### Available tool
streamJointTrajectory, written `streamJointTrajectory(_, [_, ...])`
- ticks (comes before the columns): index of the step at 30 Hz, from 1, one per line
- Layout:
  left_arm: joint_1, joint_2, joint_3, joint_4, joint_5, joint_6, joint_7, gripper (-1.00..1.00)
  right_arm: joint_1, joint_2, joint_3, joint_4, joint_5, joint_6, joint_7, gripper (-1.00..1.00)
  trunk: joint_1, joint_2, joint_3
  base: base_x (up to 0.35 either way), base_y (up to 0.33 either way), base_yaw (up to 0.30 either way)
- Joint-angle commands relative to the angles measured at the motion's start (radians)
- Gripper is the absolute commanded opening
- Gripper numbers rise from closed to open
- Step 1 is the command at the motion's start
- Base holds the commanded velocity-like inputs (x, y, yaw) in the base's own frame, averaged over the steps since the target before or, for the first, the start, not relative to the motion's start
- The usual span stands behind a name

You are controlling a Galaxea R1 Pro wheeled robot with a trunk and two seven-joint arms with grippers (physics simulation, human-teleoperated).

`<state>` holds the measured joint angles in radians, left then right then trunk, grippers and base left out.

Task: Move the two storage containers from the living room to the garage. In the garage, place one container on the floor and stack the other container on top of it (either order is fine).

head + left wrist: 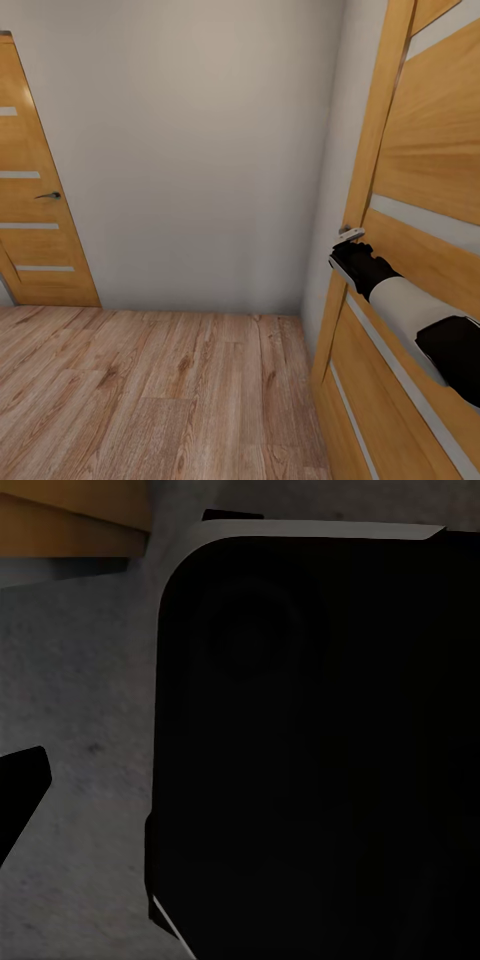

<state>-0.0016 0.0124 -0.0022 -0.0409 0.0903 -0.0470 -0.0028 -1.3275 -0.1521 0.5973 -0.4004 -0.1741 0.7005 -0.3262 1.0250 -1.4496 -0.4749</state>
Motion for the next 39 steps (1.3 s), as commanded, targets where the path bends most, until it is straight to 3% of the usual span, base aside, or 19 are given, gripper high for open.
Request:
streamJointTrajectory(1, [0.0,0.0,-0.001,-0.001,0.009,-0.002,0.0,1.0,-0.001,-0.019,0.007,-0.001,0.006,0.01,-0.01,1.0,0.0,0.0,-0.001,0.0,0.0,0.0])
streamJointTrajectory(12, [0.0,0.0,-0.001,-0.001,0.009,-0.002,0.0,1.0,-0.001,-0.036,0.007,-0.001,0.002,0.01,-0.01,1.0,0.0,0.0,-0.001,0.0,0.0,0.0])
streamJointTrajectory(23, [0.0,0.0,-0.001,-0.001,0.01,-0.002,0.0,1.0,-0.001,-0.016,0.004,-0.019,0.001,0.013,-0.007,1.0,0.0,0.0,-0.001,0.0,0.0,0.0])
streamJointTrajectory(32, [0.0,0.0,-0.001,-0.001,0.009,-0.002,0.0,1.0,-0.001,0.091,0.004,-0.024,0.001,0.042,-0.015,1.0,0.0,0.0,-0.001,0.0,0.0,0.0])
streamJointTrajectory(39, [0.0,0.001,0.0,-0.001,0.01,-0.002,0.0,1.0,-0.001,0.196,0.004,-0.021,0.001,0.048,-0.072,1.0,0.0,0.0,-0.001,0.0,0.0,0.0])
